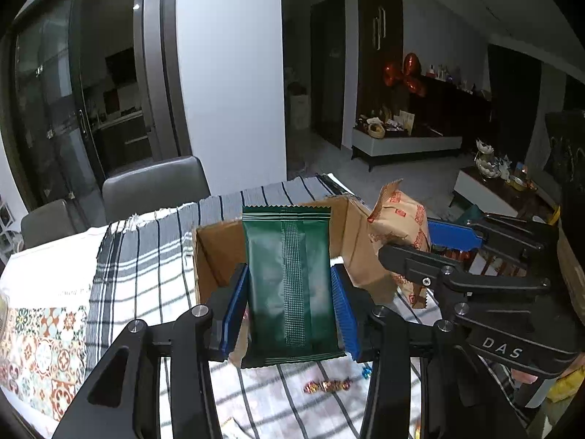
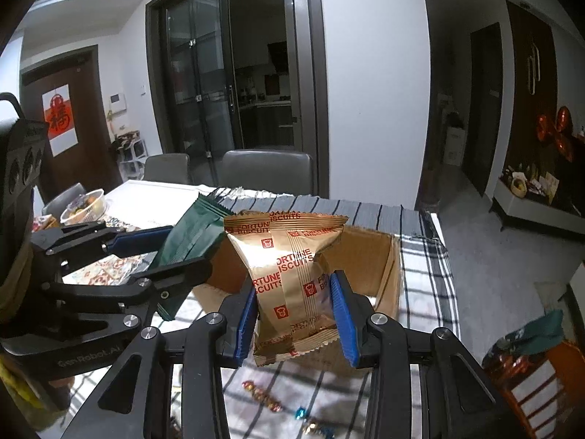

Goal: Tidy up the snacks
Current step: 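Carry the green packet and biscuit pouch over the box opening, then open both grippers to drop the green packet and biscuit pouch in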

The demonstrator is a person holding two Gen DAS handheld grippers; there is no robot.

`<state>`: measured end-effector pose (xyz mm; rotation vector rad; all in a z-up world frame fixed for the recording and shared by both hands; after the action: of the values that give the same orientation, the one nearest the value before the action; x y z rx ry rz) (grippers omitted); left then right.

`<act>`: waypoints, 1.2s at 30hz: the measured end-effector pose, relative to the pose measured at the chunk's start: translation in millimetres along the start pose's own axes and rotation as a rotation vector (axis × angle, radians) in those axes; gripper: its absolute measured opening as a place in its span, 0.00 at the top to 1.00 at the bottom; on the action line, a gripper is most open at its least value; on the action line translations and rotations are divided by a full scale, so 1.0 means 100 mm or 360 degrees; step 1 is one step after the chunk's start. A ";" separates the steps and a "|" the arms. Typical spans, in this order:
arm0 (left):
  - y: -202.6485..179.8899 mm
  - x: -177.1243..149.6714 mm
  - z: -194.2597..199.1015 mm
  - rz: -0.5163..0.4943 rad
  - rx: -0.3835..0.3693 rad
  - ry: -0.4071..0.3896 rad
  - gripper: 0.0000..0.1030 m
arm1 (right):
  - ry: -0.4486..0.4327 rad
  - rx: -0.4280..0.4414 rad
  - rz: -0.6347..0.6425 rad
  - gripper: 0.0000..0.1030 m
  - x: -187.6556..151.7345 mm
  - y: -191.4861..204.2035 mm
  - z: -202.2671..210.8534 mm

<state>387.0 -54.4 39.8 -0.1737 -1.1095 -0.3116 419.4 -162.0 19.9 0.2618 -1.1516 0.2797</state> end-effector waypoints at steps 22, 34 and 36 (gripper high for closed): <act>0.23 -0.02 -0.62 -0.0032 0.0063 0.0038 0.45 | 0.0049 -0.0099 0.0003 0.42 -0.07 -0.36 -0.67; 0.12 -0.04 -0.21 -0.0030 0.0058 -0.0075 0.45 | -0.0040 -0.0117 -0.0031 0.42 -0.09 -0.28 -0.25; 0.08 -0.06 -0.14 -0.0044 0.0051 -0.0090 0.45 | -0.0049 -0.0116 -0.0038 0.42 -0.10 -0.28 -0.17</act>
<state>399.1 -49.4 28.6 -0.1396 -1.1727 -0.3150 439.8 -182.8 2.0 0.2162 -1.1859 0.2129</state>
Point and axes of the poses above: each gripper's, at about its wrist camera, not at the fingertips, and z roughly against the way its jaws point, y to its left, x to its top, the point moved 7 cm from there along -z, roughly the way its jaws point, and after that the axes turned 11 degrees about -y, right-handed, at the moved point
